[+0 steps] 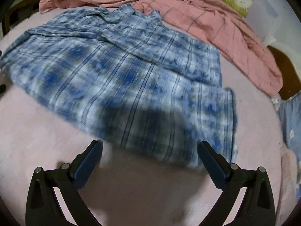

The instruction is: Fold large clothes

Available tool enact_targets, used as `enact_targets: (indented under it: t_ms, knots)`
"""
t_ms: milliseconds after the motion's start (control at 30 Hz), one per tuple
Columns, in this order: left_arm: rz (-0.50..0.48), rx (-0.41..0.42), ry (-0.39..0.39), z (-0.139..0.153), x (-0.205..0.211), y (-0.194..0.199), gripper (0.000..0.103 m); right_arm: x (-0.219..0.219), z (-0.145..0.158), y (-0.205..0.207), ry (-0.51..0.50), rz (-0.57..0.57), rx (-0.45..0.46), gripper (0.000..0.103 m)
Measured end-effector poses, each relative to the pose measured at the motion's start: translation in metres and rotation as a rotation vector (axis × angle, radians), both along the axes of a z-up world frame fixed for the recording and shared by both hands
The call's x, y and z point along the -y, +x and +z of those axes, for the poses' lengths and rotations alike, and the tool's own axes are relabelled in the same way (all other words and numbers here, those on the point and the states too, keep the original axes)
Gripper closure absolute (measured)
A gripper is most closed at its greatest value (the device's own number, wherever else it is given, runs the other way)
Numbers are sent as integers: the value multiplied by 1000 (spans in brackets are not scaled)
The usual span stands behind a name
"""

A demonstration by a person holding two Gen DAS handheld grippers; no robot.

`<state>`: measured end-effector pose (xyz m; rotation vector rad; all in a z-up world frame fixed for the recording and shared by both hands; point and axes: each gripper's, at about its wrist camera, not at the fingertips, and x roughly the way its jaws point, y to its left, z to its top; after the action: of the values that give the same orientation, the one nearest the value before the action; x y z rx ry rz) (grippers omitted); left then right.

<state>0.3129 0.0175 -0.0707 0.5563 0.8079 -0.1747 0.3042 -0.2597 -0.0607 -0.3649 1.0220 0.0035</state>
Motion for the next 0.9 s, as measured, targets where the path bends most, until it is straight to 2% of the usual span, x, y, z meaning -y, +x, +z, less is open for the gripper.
enact_targets:
  t_ms: [67, 100, 133, 167, 200, 233, 267, 300, 333, 367, 400, 500, 567, 667, 900]
  knots:
    - [44, 108, 108, -6, -4, 7, 0, 0, -1, 5, -6, -4, 13, 0]
    - [44, 135, 145, -9, -5, 8, 0, 3, -2, 7, 5, -15, 28, 1]
    - [53, 140, 137, -9, -11, 11, 1, 7, -3, 8, 5, -29, 50, 1]
    - [75, 131, 112, -8, -19, 14, 8, 9, -3, 8, -1, -38, 68, 1]
    - [100, 117, 89, -8, -27, 19, 26, 13, -4, 6, -4, -42, 85, 8]
    - [118, 102, 73, -9, -34, 23, 38, 18, -4, 4, 7, -43, 96, 25]
    - [137, 94, 66, -10, -40, 27, 67, 22, -3, 2, 25, -44, 105, 35]
    - [154, 82, 55, -11, -46, 30, 96, 26, -1, 1, 35, -53, 114, 62]
    - [158, 65, 29, -10, -51, 31, 96, 28, -1, 0, 24, -69, 124, 83]
    - [146, 67, 13, -7, -52, 29, 97, 31, -2, 0, 7, -89, 129, 88]
    - [128, 80, 29, -4, -50, 25, 97, 33, -1, -1, 8, -101, 139, 94]
    - [92, 158, 111, 6, -42, 1, 98, 24, 12, -14, -62, -111, 210, 98]
    - [94, 158, 107, 12, -44, -11, 98, 16, 21, -27, -88, -100, 243, 98]
    - [93, 167, 100, 21, -48, -32, 98, 12, 28, -44, -61, -120, 242, 98]
    - [118, 107, -74, 49, -78, -88, 98, 13, 46, -102, 54, -101, 222, 98]
